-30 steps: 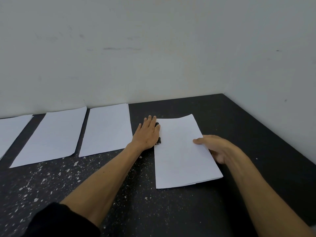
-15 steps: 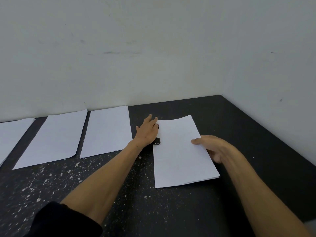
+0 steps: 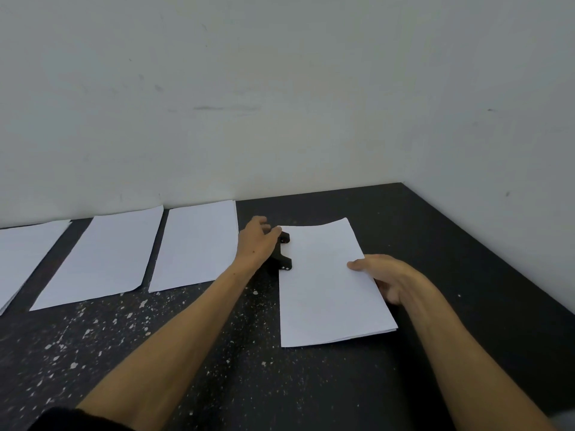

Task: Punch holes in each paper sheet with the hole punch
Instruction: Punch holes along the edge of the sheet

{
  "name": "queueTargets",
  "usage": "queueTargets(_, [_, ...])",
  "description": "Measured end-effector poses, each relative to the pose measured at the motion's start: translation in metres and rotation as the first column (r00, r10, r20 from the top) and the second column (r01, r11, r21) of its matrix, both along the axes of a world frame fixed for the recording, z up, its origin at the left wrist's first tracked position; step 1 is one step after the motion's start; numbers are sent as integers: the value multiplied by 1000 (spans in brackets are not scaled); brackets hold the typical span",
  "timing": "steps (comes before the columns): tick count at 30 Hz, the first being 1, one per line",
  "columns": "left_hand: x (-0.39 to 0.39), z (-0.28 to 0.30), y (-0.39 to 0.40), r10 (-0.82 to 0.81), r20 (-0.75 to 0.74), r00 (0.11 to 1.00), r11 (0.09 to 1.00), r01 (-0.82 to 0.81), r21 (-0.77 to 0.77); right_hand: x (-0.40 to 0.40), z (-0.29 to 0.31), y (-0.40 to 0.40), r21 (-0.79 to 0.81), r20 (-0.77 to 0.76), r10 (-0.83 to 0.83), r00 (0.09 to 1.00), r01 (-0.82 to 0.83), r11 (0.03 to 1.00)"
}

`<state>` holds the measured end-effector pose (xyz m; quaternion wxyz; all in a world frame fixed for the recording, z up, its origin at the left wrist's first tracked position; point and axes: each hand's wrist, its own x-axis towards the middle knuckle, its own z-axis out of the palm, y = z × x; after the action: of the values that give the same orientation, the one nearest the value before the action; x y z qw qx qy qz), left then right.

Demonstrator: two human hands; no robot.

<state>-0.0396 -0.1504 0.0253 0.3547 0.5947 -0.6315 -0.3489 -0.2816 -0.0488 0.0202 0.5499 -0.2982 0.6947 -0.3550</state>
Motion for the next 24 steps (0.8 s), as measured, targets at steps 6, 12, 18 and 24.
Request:
queueTargets(6, [2, -12, 15, -39, -19, 999, 999, 39, 11, 0, -1, 1, -12, 15, -6, 1000, 7, 1000])
queueTargets(12, [4, -14, 19, -41, -5, 999, 999, 41, -18, -2, -3, -1, -8, 26, -21, 999, 21, 1000])
queueTargets(18, [2, -16, 21, -29, -27, 999, 999, 28, -21, -5, -2, -3, 6, 39, -55, 998, 55, 998])
queueTargets(24, [2, -16, 22, -33, -14, 999, 999, 33, -24, -6, 0, -10, 12, 33, -77, 996, 77, 997])
